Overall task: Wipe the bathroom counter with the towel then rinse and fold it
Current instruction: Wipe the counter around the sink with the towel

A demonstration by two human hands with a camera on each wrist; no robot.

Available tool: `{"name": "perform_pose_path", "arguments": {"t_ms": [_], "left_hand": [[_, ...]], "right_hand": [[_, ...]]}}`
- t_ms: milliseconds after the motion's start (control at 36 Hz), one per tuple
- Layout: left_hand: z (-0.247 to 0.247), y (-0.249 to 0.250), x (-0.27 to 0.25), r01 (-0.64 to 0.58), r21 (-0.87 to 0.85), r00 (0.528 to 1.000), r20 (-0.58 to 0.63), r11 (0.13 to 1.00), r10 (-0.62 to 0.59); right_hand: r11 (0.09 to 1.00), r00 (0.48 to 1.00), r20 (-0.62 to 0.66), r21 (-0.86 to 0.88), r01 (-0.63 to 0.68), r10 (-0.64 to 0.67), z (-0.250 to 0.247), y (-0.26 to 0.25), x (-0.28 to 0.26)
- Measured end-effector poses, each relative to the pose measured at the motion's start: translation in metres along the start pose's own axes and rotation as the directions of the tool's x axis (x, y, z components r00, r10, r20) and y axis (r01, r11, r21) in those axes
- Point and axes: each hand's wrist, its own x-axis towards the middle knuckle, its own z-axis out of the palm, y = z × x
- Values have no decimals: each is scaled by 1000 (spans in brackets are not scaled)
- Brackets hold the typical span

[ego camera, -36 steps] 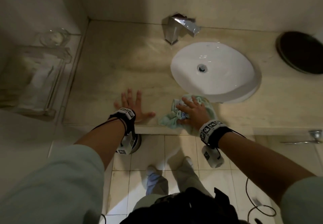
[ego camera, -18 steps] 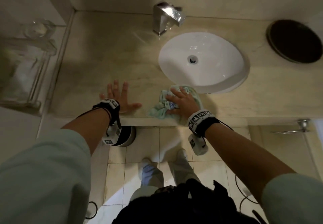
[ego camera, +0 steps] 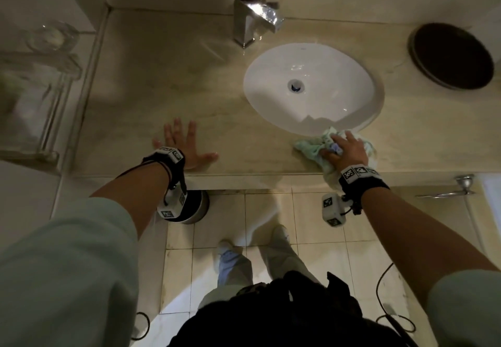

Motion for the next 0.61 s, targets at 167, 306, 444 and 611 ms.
{"name": "perform_pose_path", "arguments": {"t_ms": [167,306,444,611], "left_hand": [[2,1,-1,-3,-20,999,-49,1000,2],[3,0,-3,-22,-9,998,-65,1000,22],[5,-2,0,-42,-18,996,-84,999,40],[-8,-28,-6,-9,-44,984,-179,999,1]], "right_hand": [[993,996,13,-82,-89,90,17,-35,-7],[980,998,42,-189,59,-52,35,-91,-27],[923,946,145,-219,315,-289,56,-161,-46],[884,899,237,-208,418,-370,66,-210,-55]]}}
